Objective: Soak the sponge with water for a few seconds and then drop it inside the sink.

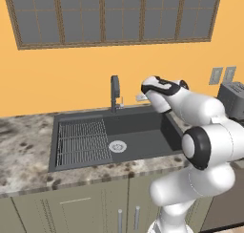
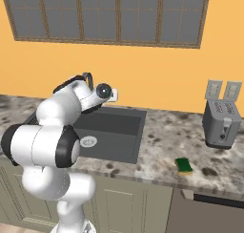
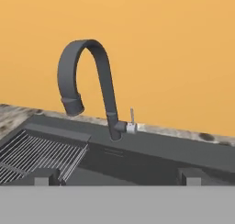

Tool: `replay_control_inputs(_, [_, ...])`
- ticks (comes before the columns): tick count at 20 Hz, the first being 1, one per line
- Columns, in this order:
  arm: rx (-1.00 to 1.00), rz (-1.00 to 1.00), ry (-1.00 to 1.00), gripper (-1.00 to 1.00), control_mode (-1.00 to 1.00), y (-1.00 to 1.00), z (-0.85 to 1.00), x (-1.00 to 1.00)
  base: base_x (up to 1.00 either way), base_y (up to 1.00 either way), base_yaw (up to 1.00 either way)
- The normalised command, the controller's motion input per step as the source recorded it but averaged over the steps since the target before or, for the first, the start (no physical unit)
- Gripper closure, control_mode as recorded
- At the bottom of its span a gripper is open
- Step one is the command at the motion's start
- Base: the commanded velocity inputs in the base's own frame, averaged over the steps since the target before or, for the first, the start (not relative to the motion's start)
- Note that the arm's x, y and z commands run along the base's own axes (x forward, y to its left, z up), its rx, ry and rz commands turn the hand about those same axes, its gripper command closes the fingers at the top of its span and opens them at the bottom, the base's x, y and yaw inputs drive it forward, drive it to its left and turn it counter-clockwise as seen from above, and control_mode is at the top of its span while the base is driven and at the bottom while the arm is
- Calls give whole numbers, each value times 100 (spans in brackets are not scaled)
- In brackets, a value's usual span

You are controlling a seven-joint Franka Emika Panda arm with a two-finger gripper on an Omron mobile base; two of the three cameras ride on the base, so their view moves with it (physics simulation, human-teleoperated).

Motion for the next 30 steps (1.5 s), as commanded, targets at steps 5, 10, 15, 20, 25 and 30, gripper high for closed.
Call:
replay_control_inputs(5, [0,1,-18,-100,-100,0,-4,0,0,0,0])
replay_control_inputs(10, [0,2,-13,-100,-100,0,-10,0,0,0,0])
replay_control_inputs(15, [1,2,-6,-100,-100,0,-4,0,0,0,0])
replay_control_inputs(20, [2,1,0,-100,-100,0,0,0,0,0,0])
replay_control_inputs(25, [0,0,0,-100,-100,0,0,0,0,0,0])
replay_control_inputs(30, [0,0,0,-100,-100,0,0,0,0,0,0])
